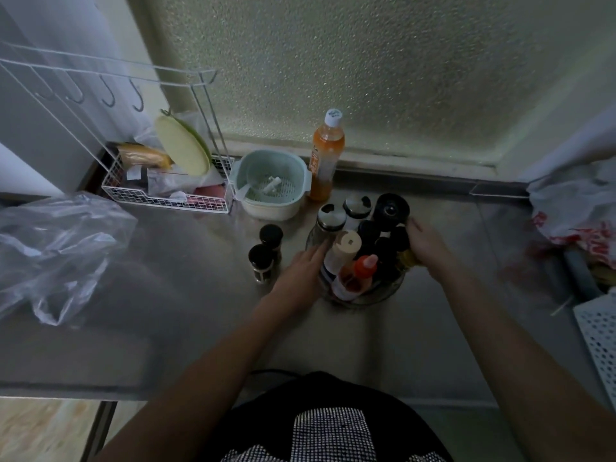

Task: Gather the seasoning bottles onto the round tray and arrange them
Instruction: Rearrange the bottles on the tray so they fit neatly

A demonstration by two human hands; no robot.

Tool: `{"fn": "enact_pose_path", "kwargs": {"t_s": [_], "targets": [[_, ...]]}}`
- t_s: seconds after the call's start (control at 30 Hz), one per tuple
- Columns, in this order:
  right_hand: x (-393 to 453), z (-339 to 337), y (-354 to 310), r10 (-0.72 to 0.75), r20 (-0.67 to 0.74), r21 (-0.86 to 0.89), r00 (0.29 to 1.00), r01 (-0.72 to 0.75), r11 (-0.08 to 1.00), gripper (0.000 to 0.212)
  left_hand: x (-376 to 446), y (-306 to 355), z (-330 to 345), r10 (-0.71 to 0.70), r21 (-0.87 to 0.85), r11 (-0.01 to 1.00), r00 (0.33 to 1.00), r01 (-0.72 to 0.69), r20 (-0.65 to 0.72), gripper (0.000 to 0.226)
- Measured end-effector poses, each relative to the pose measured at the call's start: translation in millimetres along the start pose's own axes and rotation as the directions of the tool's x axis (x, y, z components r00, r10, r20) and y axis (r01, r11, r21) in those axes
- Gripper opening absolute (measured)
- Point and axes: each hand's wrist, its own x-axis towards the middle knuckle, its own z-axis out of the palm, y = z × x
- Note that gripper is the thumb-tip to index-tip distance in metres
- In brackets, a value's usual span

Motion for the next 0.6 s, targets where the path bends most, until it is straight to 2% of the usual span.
{"fn": "enact_pose_path", "kwargs": {"t_s": [0.17,0.3,0.4,0.5,0.6], "targets": [[-7.7,4.8,5.1,-0.015,-0.053,0.021,0.998,0.016,1.0,0.037,10.6,-1.4,-7.9,-0.023,-0.074,0.997,1.0,0.022,-0.013,0.068],[-12.4,-1.3,15.2,0.097,-0.029,0.128,0.995,-0.093,0.987,0.039,17.9,1.9,-16.2,-0.038,-0.142,0.989,0.999,0.039,0.007,0.084],[-17.0,-4.3,22.7,0.146,-0.023,0.194,0.989,-0.139,0.971,0.039,19.6,0.0,-10.8,-0.043,-0.146,0.988,0.998,0.05,0.049,0.082],[-23.3,-1.8,24.4,0.021,-0.112,0.112,0.993,-0.009,0.994,0.038,12.2,1.8,-7.2,-0.069,-0.195,0.977,0.995,0.081,0.068,0.079],[-31.3,4.7,14.6,-0.155,-0.235,0.005,0.96,0.161,0.987,0.035,5.6,8.6,-12.3,-0.052,-0.316,0.947,0.999,0.051,0.005,0.072]]}}
